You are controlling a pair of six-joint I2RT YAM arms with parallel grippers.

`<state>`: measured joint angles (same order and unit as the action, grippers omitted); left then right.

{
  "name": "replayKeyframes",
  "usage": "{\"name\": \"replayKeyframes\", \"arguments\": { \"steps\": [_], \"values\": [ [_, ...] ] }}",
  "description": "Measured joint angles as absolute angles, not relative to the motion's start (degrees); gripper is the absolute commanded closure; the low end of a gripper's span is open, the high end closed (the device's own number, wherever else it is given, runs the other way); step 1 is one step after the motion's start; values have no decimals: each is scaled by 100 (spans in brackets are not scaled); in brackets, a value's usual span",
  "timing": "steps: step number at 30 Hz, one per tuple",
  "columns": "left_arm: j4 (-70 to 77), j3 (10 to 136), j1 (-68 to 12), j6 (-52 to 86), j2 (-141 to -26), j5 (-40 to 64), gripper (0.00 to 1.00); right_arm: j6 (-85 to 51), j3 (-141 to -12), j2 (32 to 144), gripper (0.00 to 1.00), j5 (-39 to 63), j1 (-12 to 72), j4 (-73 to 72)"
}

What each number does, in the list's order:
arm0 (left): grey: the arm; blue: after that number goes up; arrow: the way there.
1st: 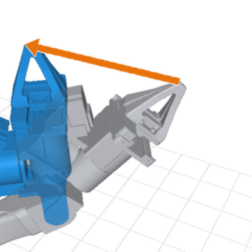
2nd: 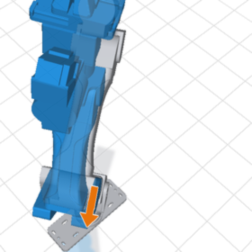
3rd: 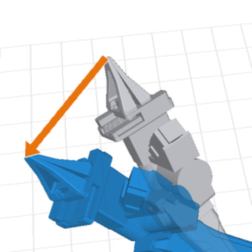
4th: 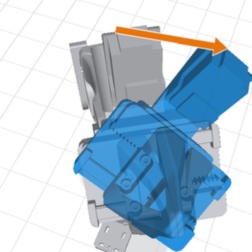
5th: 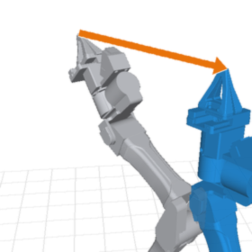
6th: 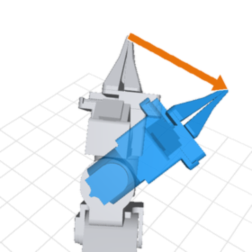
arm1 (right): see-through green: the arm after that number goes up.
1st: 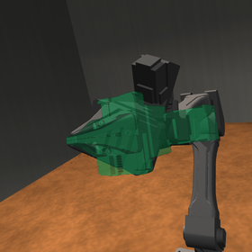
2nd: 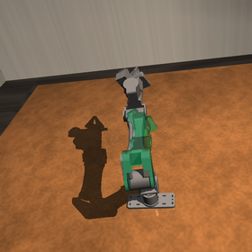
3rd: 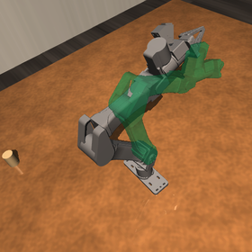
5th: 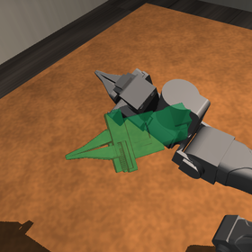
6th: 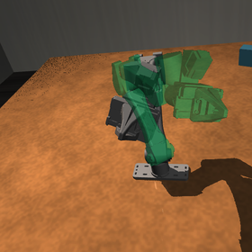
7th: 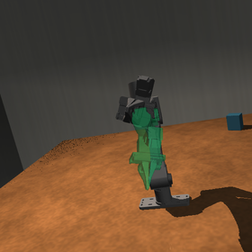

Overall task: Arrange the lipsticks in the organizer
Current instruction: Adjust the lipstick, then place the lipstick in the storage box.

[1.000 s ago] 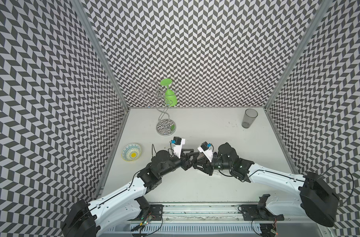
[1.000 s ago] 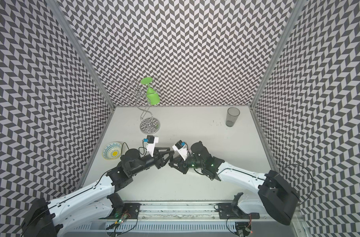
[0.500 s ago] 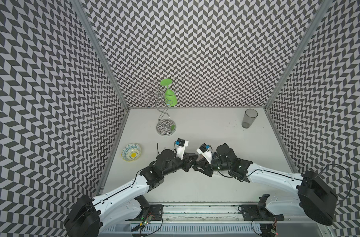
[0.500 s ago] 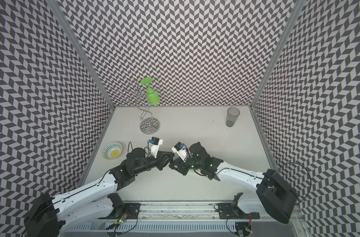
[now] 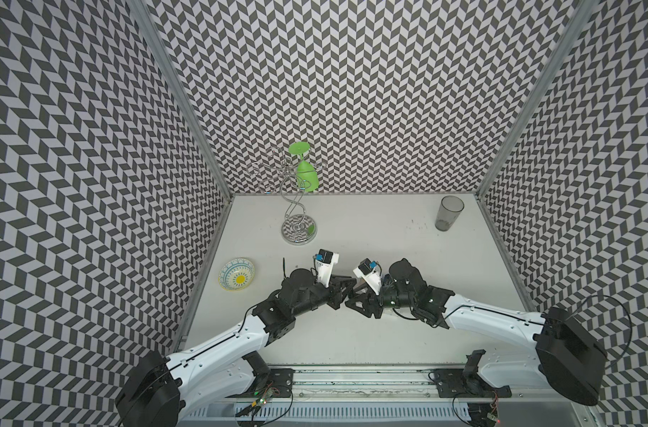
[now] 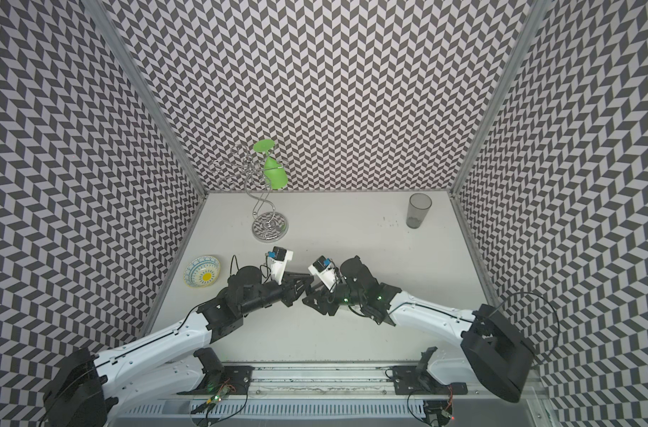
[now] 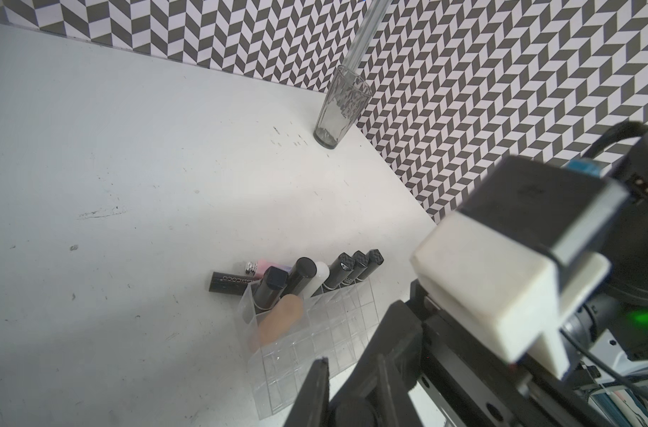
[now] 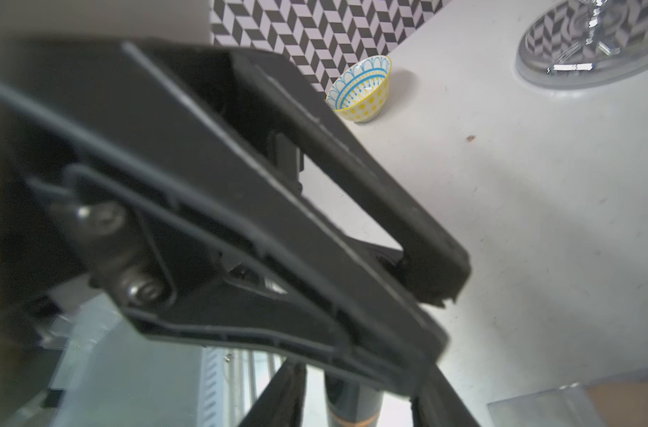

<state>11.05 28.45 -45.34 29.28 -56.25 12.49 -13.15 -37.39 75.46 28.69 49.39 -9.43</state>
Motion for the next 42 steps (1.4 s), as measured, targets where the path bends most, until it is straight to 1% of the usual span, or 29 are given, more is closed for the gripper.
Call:
{"name": "replayKeyframes", "arguments": {
  "steps": [2, 4, 6, 8, 10, 11, 12, 15, 18, 22, 25, 34, 42],
  "values": [
    [1105, 2845, -4534, 2926, -5625, 1234, 100, -1310, -3739, 7540, 35, 2838, 4939, -943],
    [1114, 2842, -4534, 2921, -5625, 1197, 100, -1358, -3719, 7456, 34, 2738, 4939, -941],
    [1181, 2840, -4534, 2897, -5640, 1155, 100, -1446, -3594, 7135, 33, 2521, 4936, -945],
    [1463, 2779, -4534, 2834, -5701, 1100, 100, -1610, -3319, 6440, 31, 2126, 4936, -917],
    [1885, 2635, -4539, 2766, -5817, 1024, 100, -1839, -3011, 5594, 27, 1621, 4932, -919],
    [2106, 2561, -4547, 2714, -5931, 982, 100, -1962, -2814, 5096, 21, 1328, 4932, -952],
    [2283, 2512, -4563, 2655, -6064, 937, 100, -2071, -2652, 4678, 20, 1072, 4932, -969],
    [2731, 2491, -4742, 2368, -6608, 668, 100, -2324, -2220, 3555, 20, 314, 4921, -895],
    [3002, 2547, -5111, 1994, -7006, 281, 100, -2434, -2073, 3011, 19, -220, 4895, -707],
    [3426, 2753, -5592, 1417, -7456, -259, 100, -2493, -2040, 2886, 19, -711, 4882, -489],
    [3833, 2875, -5776, 1037, -7787, -543, 100, -2497, -1979, 2934, 19, -858, 4862, -464],
    [4394, 3175, -5813, 449, -8663, -1247, 100, -2467, -1885, 2991, 19, -965, 4834, -434],
    [4676, 3334, -5889, 224, -9168, -1621, 100, -2440, -1839, 2921, 19, -963, 4818, -456]
  ]
}}
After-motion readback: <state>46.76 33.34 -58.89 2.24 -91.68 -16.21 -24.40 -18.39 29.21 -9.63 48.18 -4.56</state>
